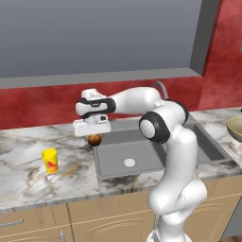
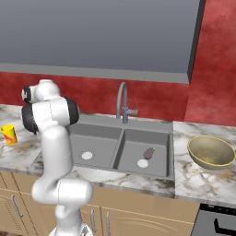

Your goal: Remove the eggplant and orange from the sink. Then move the bowl and cup from the counter to the sink for washing.

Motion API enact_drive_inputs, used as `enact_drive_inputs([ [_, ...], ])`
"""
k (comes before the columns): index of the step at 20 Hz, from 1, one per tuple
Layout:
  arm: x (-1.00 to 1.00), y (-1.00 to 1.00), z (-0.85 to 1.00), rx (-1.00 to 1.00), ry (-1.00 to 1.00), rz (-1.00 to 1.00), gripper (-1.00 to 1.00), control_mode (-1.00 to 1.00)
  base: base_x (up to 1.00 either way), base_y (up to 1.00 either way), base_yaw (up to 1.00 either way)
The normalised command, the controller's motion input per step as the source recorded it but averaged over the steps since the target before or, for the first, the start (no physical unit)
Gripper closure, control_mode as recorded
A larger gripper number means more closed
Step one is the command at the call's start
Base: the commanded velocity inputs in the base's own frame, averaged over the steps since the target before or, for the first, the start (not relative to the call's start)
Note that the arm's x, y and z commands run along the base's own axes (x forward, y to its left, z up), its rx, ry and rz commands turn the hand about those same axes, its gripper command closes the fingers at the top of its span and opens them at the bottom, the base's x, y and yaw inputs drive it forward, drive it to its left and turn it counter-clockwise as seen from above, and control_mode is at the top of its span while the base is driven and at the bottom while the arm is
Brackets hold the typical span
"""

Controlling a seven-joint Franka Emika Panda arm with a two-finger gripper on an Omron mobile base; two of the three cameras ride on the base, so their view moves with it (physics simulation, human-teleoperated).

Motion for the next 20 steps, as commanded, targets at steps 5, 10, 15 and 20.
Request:
enact_drive_inputs([
  [5,0.17,0.22,0.00,0.00,0.05,0.00,1.00,-1.00,0.00,0.00,0.00],
  [10,0.17,0.23,0.00,0.00,0.05,0.00,1.00,-1.00,0.00,0.00,0.00],
  [15,0.15,0.24,0.00,0.00,0.02,0.00,1.00,-1.00,0.00,0.00,0.00],
  [20,0.20,0.21,0.00,0.00,0.05,0.00,1.00,-1.00,0.00,0.00,0.00],
])
